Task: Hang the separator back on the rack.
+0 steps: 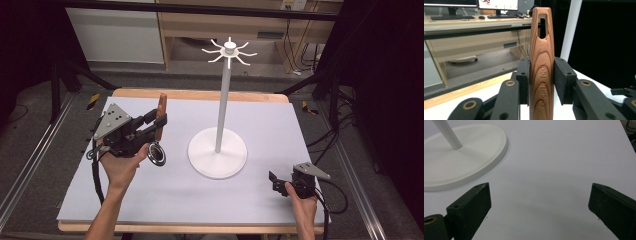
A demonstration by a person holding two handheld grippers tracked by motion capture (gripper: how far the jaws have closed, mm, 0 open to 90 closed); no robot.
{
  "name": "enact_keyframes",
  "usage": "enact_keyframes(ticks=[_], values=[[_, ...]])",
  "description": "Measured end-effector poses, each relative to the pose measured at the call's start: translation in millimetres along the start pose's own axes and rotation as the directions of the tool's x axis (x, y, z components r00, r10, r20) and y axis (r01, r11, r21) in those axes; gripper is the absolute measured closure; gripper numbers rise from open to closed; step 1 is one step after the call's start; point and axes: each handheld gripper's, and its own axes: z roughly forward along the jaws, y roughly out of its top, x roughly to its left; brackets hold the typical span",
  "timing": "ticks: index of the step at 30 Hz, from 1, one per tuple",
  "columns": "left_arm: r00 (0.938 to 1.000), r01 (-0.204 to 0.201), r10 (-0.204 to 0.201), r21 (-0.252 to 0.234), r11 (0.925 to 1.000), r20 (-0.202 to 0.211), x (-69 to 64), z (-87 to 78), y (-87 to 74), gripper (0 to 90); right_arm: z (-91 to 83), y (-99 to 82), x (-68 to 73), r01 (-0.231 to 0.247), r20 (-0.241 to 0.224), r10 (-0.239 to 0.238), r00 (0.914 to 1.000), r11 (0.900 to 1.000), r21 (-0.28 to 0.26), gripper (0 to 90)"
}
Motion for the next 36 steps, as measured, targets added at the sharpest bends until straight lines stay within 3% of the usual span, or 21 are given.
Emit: enact_keyframes(ticks=[9,29,36], values=[[0.9992,-0.024,0.024,-0.014,0.9996,0.032,-10.8,4.5,16.3,67.6,0.8,-0.2,-0.3,0.008,0.005,-0.008,1.0,1.0,-0.001,5.0],[0.9971,-0.039,0.043,-0.059,0.9975,0.062,-28.0,12.3,46.6,67.6,1.1,0.1,0.6,0.001,0.0,-0.001,1.0,1.0,0.002,5.0],[0.996,-0.062,0.066,-0.063,0.9961,0.061,-33.0,20.6,56.2,67.6,1.3,0.2,0.6,0.0,0.0,0.0,1.0,1.0,0.003,4.9]])
